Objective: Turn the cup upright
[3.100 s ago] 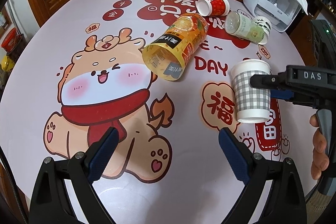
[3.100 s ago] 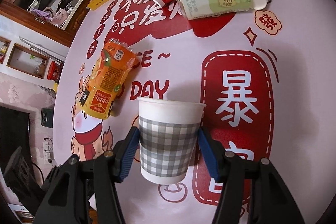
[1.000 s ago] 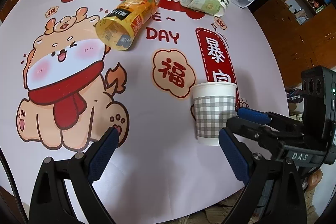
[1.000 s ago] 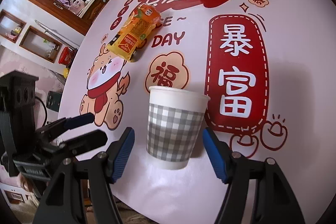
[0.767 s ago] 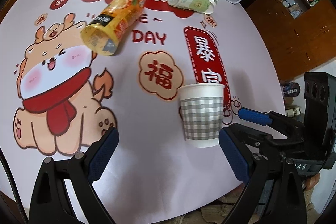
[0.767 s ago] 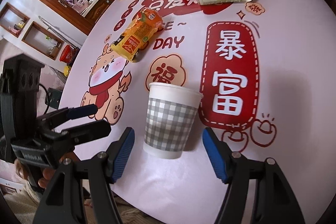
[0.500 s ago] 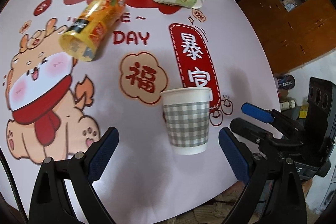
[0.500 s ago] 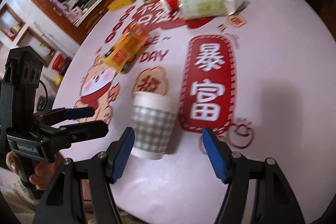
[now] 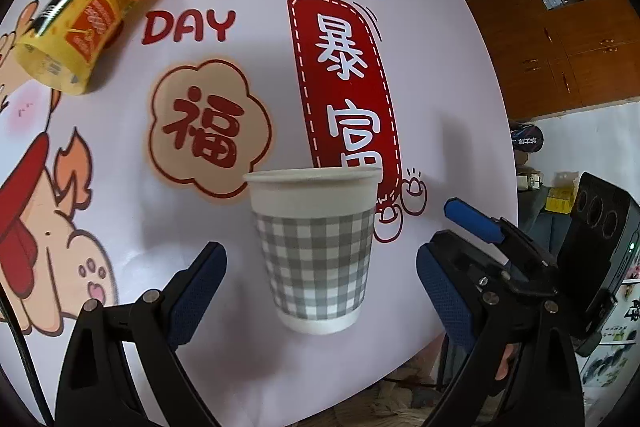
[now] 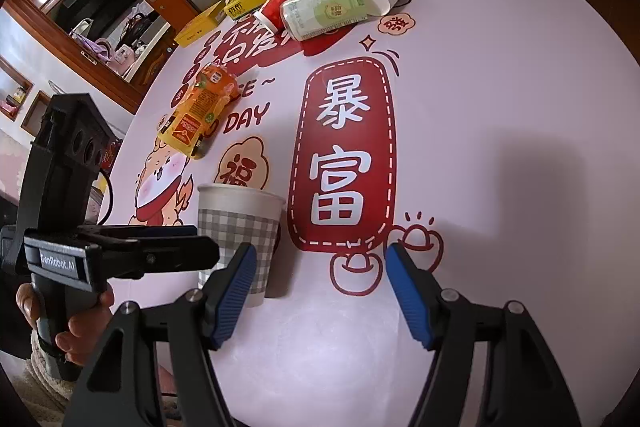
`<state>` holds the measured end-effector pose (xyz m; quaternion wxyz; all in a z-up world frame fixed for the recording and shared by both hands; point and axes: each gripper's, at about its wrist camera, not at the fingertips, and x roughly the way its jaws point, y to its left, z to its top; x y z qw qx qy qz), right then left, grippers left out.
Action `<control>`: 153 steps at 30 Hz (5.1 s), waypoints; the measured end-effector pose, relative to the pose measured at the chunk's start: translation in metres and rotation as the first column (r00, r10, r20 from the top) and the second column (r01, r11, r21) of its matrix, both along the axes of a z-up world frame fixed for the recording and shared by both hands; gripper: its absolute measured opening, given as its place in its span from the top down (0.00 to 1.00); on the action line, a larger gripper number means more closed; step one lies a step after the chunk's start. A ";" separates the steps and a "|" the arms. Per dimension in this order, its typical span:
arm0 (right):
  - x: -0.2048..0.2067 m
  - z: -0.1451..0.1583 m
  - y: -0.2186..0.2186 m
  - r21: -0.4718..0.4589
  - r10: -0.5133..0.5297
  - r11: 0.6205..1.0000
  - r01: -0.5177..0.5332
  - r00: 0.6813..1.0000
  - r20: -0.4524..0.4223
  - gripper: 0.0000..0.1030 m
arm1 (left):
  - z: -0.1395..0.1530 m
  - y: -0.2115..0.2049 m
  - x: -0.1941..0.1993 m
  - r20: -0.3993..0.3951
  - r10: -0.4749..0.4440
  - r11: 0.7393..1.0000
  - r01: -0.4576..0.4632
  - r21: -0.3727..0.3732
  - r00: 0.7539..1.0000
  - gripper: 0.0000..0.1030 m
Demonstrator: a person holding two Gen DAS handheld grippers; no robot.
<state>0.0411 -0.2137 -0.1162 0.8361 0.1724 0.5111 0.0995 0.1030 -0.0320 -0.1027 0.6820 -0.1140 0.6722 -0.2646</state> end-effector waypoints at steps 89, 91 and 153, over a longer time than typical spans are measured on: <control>-0.061 -0.006 0.038 -0.226 -0.108 0.961 0.163 0.965 0.237 0.35 | 0.009 0.000 -0.117 0.708 -0.039 0.984 -0.095 0.149 0.705 0.20; -0.062 -0.006 0.039 -0.220 -0.108 0.962 0.161 0.966 0.234 0.35 | 0.010 0.001 -0.120 0.704 -0.043 0.983 -0.097 0.158 0.709 0.20; -0.110 0.087 0.069 -0.296 -0.080 0.940 0.170 0.953 0.292 0.35 | 0.101 0.044 -0.154 0.562 0.172 0.887 -0.376 0.270 0.809 0.12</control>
